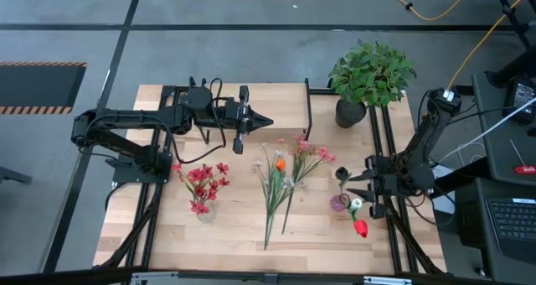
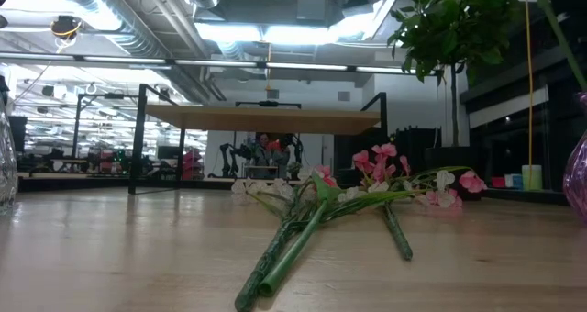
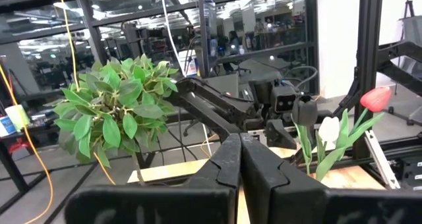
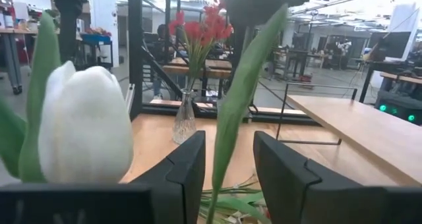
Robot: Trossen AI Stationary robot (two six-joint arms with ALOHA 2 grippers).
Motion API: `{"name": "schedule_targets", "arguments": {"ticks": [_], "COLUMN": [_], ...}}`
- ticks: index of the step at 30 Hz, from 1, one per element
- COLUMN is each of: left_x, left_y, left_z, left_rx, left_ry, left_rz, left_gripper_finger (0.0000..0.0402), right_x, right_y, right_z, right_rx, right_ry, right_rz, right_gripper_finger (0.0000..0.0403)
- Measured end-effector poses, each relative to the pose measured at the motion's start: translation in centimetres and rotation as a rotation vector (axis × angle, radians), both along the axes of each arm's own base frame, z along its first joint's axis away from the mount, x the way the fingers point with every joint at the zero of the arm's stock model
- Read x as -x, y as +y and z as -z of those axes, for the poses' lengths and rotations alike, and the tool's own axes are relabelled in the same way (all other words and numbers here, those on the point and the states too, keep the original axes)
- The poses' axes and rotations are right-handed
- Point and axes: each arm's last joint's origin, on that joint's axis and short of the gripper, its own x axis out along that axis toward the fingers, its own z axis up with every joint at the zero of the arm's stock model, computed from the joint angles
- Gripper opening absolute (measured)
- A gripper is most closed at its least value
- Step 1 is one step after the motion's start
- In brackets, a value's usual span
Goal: Pick and place flowers into a vace then onto a shelf
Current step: Put the white flowers into the transparent vase
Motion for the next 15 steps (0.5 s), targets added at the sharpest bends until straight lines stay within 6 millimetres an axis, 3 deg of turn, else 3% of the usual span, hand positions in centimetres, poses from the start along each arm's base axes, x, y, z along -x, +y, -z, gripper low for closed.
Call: {"name": "schedule_targets", "arguments": {"ticks": [15], "left_x": [0.0], "left_y": [0.0], "left_z": [0.1], "left_rx": [0.001], "left_ry": [0.009], "left_rz": [0.0], "left_gripper_finger": [0.0006], "right_x": [1.6], "right_y": [-0.5], "right_z": [-1.3], "right_rx": [-0.022], "right_ry": [-0.002], "right_rz": [0.088], "right_gripper_finger": [0.0131]}}
